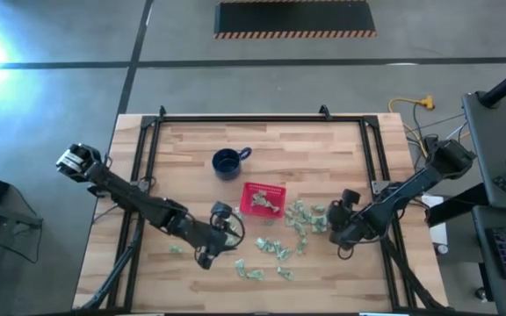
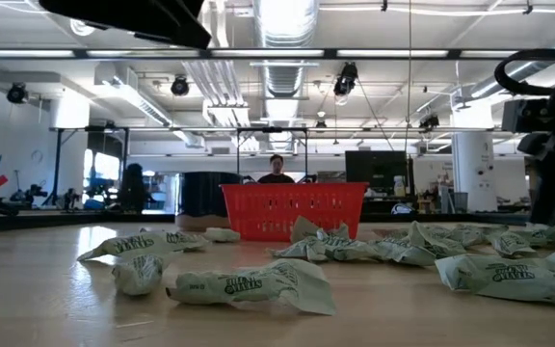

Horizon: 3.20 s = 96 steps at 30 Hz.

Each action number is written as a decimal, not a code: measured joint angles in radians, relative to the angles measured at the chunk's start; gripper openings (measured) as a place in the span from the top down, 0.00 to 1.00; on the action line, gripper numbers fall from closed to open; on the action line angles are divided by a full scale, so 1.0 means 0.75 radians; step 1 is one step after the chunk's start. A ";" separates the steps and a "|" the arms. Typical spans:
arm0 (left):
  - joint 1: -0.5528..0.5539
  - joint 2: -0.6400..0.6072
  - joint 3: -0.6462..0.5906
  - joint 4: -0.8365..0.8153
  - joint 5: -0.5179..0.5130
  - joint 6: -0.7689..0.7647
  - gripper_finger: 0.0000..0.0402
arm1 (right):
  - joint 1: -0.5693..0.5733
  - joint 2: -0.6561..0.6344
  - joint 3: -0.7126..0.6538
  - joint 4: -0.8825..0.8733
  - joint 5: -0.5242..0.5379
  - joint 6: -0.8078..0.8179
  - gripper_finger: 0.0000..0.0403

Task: Pick and place Stevia / Truvia into bins
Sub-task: Put the white stevia packet into the red basket

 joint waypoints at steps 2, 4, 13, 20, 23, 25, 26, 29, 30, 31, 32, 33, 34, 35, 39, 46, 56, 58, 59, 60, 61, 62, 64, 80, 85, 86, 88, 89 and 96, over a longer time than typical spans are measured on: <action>-0.004 0.000 0.000 -0.003 -0.001 0.002 0.63 | 0.000 -0.020 -0.013 0.022 0.001 -0.004 0.55; -0.004 0.000 -0.001 -0.003 -0.001 0.002 0.63 | -0.001 -0.043 -0.020 0.035 -0.009 -0.010 0.58; -0.009 0.000 0.000 -0.013 -0.001 0.001 0.63 | -0.001 -0.101 -0.064 0.108 -0.046 -0.017 0.85; -0.009 0.000 0.000 -0.015 -0.001 0.001 0.63 | 0.000 -0.096 -0.096 0.169 -0.079 -0.016 0.98; -0.009 0.000 0.000 -0.017 -0.001 0.000 0.63 | 0.000 -0.111 -0.086 0.164 -0.086 -0.025 0.98; -0.010 0.001 0.000 -0.022 -0.001 0.000 0.63 | 0.006 -0.127 -0.077 0.152 -0.094 -0.045 0.98; -0.010 0.000 0.000 -0.028 -0.001 0.000 0.63 | 0.008 -0.134 -0.070 0.142 -0.102 -0.058 0.98; -0.010 0.000 0.001 -0.045 -0.001 -0.001 0.63 | 0.012 -0.165 -0.030 0.072 -0.092 -0.067 0.98; -0.010 0.000 0.001 -0.044 -0.001 -0.001 0.63 | 0.012 -0.172 -0.016 0.041 -0.076 -0.067 0.98; -0.011 0.000 0.001 -0.044 -0.001 -0.001 0.63 | 0.011 -0.176 -0.002 0.001 -0.051 -0.066 0.98; -0.011 0.000 0.001 -0.044 -0.001 -0.001 0.63 | 0.010 -0.178 0.014 -0.035 -0.028 -0.065 0.98; -0.012 0.000 0.001 -0.044 -0.001 -0.001 0.63 | 0.010 -0.182 0.033 -0.067 -0.004 -0.065 0.98; -0.013 0.000 0.001 -0.044 -0.001 -0.001 0.63 | 0.011 -0.186 0.052 -0.092 0.016 -0.065 0.98; -0.013 0.000 0.001 -0.044 -0.001 -0.001 0.63 | 0.012 -0.187 0.070 -0.115 0.040 -0.067 0.98; -0.014 0.000 0.000 -0.043 -0.001 -0.001 0.63 | 0.010 -0.179 0.138 -0.224 0.134 -0.069 0.98; -0.014 0.000 0.002 -0.046 -0.001 -0.001 0.63 | -0.021 -0.149 0.234 -0.171 0.351 -0.263 0.98; -0.022 -0.001 -0.003 -0.243 -0.001 -0.223 0.63 | -0.210 0.049 0.403 0.177 0.396 -0.849 0.98; -0.034 -0.001 -0.007 -0.331 0.000 -0.312 0.63 | -0.252 0.099 0.451 0.211 0.396 -0.933 0.98; -0.040 0.000 -0.008 -0.367 -0.001 -0.359 0.63 | -0.273 0.125 0.477 0.228 0.396 -0.975 0.98; -0.046 0.000 -0.009 -0.401 -0.002 -0.403 0.63 | -0.293 0.149 0.500 0.242 0.396 -1.012 0.98; -0.054 0.000 -0.009 -0.432 -0.007 -0.445 0.63 | -0.313 0.175 0.525 0.246 0.396 -1.047 0.98; -0.063 0.002 -0.010 -0.463 -0.017 -0.483 0.63 | -0.332 0.204 0.552 0.245 0.395 -1.076 0.98; -0.083 0.004 -0.014 -0.507 -0.048 -0.548 0.63 | -0.370 0.257 0.605 0.250 0.387 -1.121 0.98; -0.138 0.004 -0.020 -0.576 -0.072 -0.650 0.63 | -0.545 0.528 0.806 0.235 0.272 -1.189 0.97; -0.138 0.005 -0.032 -0.622 -0.077 -0.709 0.63 | -0.553 0.510 0.786 0.245 0.218 -1.184 0.88; -0.138 0.005 -0.032 -0.632 -0.078 -0.724 0.63 | -0.553 0.501 0.785 0.246 0.217 -1.185 0.86; -0.138 0.005 -0.032 -0.642 -0.078 -0.733 0.63 | -0.553 0.483 0.782 0.244 0.218 -1.191 0.82; -0.138 0.005 -0.032 -0.645 -0.076 -0.736 0.63 | -0.552 0.474 0.782 0.242 0.218 -1.195 0.80; -0.175 0.005 -0.033 -0.937 0.098 -1.060 0.63 | -0.474 0.389 0.779 0.241 0.182 -1.240 0.74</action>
